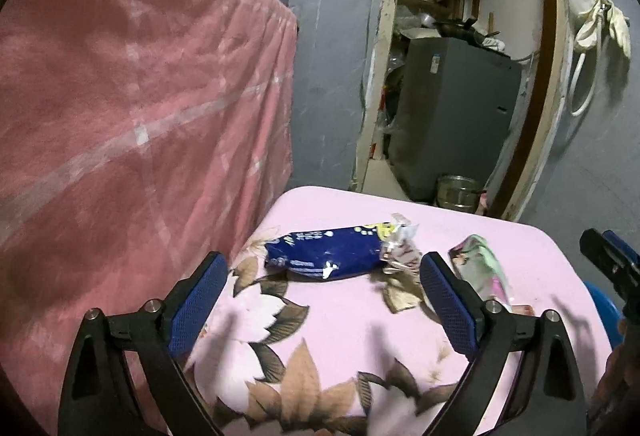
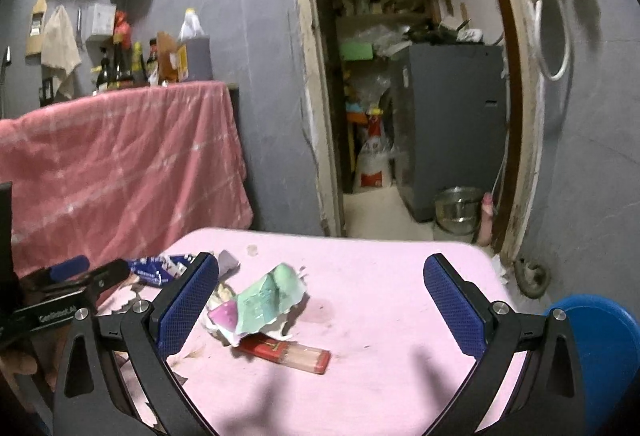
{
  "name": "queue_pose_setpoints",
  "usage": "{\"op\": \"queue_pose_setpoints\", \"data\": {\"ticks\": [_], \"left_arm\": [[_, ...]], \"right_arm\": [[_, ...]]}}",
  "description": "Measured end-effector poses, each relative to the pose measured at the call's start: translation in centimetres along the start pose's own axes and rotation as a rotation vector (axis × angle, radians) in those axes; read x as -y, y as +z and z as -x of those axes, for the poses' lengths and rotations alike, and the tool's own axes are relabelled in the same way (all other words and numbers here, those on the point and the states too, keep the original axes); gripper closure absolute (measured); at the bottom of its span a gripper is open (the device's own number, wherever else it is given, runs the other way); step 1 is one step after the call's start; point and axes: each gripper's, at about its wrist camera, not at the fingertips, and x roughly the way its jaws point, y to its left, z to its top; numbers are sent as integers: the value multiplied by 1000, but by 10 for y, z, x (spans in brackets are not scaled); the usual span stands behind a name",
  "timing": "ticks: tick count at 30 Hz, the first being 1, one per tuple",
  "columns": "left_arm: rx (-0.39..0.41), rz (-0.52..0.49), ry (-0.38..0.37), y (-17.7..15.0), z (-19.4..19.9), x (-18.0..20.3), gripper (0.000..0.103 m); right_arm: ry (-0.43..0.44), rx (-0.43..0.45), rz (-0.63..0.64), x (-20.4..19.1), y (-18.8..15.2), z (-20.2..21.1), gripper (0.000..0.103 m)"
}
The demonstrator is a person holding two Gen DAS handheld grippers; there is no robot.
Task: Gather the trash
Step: 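Move both tools back over the table toward the wrappers, then grasp the blue snack wrapper with the left gripper while the right gripper grasps the green-pink wrapper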
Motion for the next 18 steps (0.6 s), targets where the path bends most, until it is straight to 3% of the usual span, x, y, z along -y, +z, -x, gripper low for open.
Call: {"op": "queue_pose_setpoints", "data": {"ticks": [4,10,12,16,18], "left_arm": [[-23,18,8,7,-15,-14,19],[-52,20,0,13,-34,-31,27],[-104,36,-38,16,-43,-36,35],[-164,71,-74,22,-53,-45,37],[-182,88,-88,25,-56,-50,46]], "right_arm": [[20,-75,-13,-8,-1,-20,0],[48,-177,-31,-15,-1,-45,13],[48,-212,-35,-16,-2,-53,16],[52,-260,-40,-19,-3,-65,19],[48,-286,-29,-23,-4,-71,23]]}}
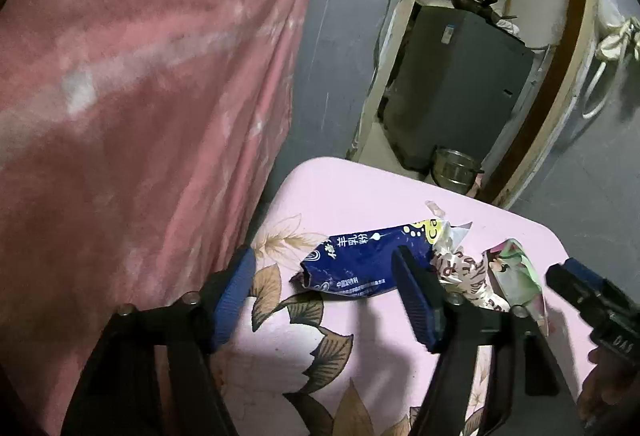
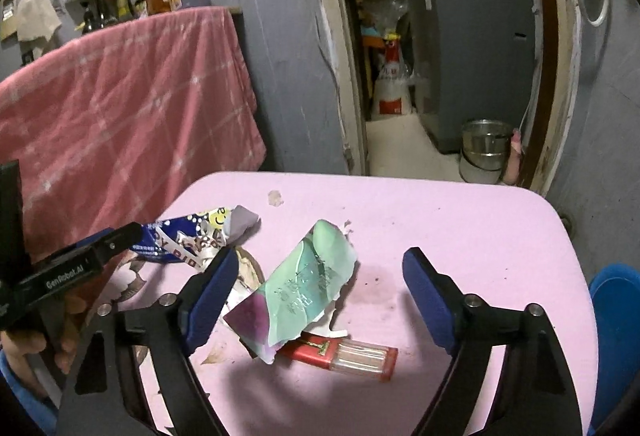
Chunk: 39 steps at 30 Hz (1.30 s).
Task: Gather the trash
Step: 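Grasp the blue snack wrapper with the left gripper while the right gripper grasps the green-pink wrapper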
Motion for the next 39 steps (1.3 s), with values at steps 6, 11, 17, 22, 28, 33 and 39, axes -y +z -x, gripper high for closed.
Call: {"op": "queue_pose_setpoints", "data": {"ticks": [6,11,17,22,28,33,39], "left_arm": [[-53,5,-30,3,-2,-4,69],[-66,-21,-13,-1,1,1,80],[-67,-7,-15,-7,5,2,89],[-49,11,-25,-14,13,6,93],[-25,30,-26,-27,25,16,97],[23,33,-23,-42,42,25,98],[109,-16,-5,-58,65,45,99]], "right_arm": [[-7,-65,14,-4,1,-14,32],[5,-94,-1,-2,0,-18,35],[46,-136,-38,2,-3,-24,42],[86,-160,-79,6,-7,-26,60],[130,-142,-113,9,-14,-20,73],[140,-109,-109,5,-18,-12,83],[141,-56,-92,0,-24,3,87]]}}
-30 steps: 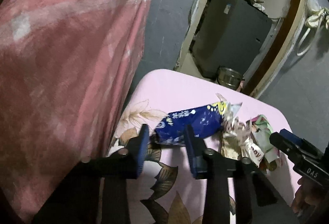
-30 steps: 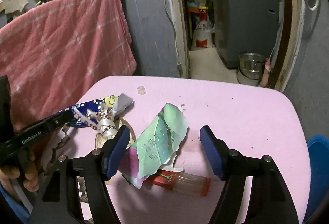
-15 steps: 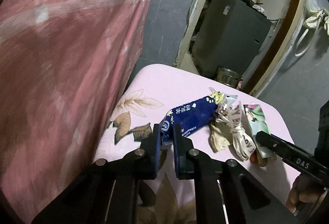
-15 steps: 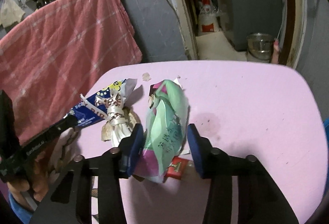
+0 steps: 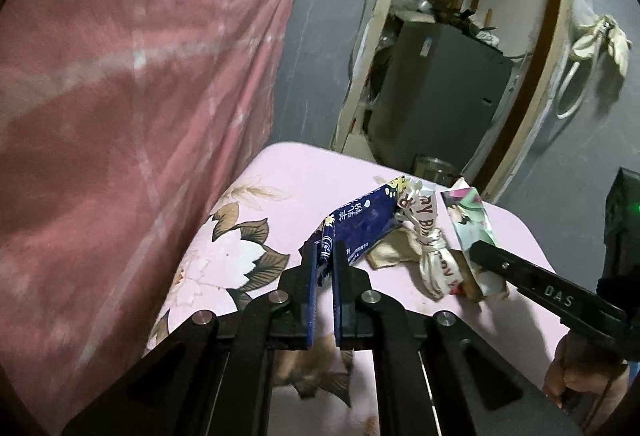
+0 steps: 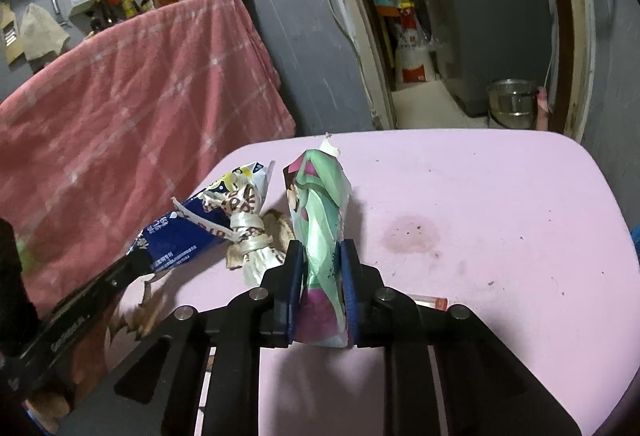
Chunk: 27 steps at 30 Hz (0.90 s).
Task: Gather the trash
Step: 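Grasp the blue snack wrapper with the left gripper while the right gripper grasps the green-pink wrapper, then carry both wrappers over the blue basin and open both grippers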
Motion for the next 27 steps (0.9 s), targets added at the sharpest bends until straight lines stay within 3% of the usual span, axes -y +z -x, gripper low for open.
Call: {"op": "queue_pose_setpoints", "data": {"ticks": [7,14,27], "left_arm": [[114,-37,33,-14,24,22,99],[223,-40,46,-16,42,43,99],[327,-108,-62,-8,48,117,99]], "right_arm": [[3,94,28,-7,-5,29,88],[-27,252,59,-6,-4,73,88],[-112,437,56,31,-4,145,88]]}}
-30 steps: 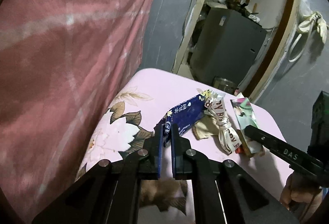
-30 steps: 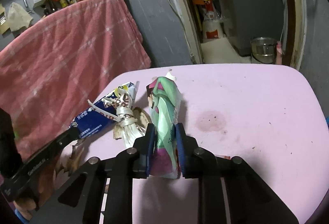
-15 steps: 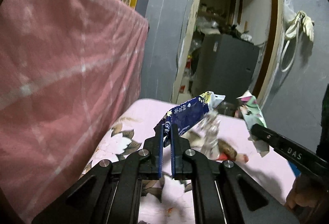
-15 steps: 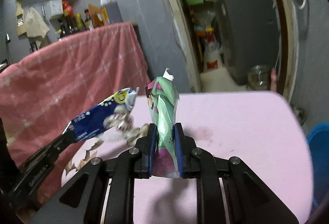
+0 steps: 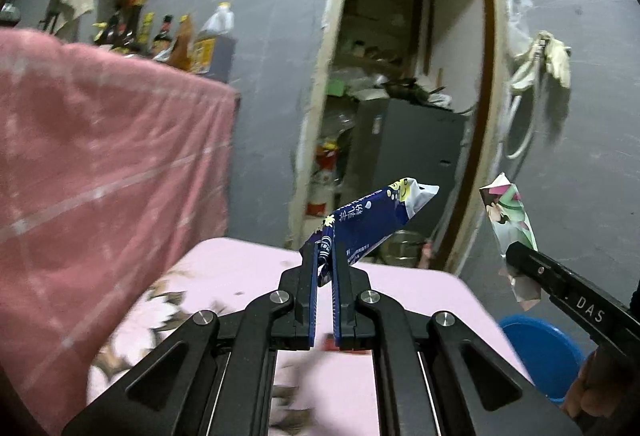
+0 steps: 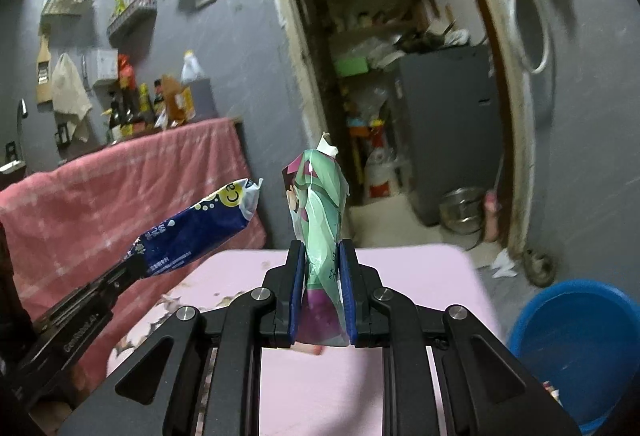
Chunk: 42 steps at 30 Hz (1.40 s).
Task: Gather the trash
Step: 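Carry both wrappers over the blue basin and open both grippers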
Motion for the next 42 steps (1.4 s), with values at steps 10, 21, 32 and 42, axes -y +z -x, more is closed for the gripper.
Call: {"op": "queue_pose_setpoints", "data": {"ticks": [10,21,32,42], "left_arm": [[42,-35,-133,-1,-16,99,99],[-16,-94,-281,-25,-44,206,99],[-193,-147,-354,-54,-80,267,99],[-312,-168,-366,-80,-99,280,98]], "right_arm": [[-199,117,-18,77,10,52,88],[-401,156,-68,164,7,99,88],[-470,48,-173,224,-21,106,88],[-477,-24,-215,239,-32,102,86]]}}
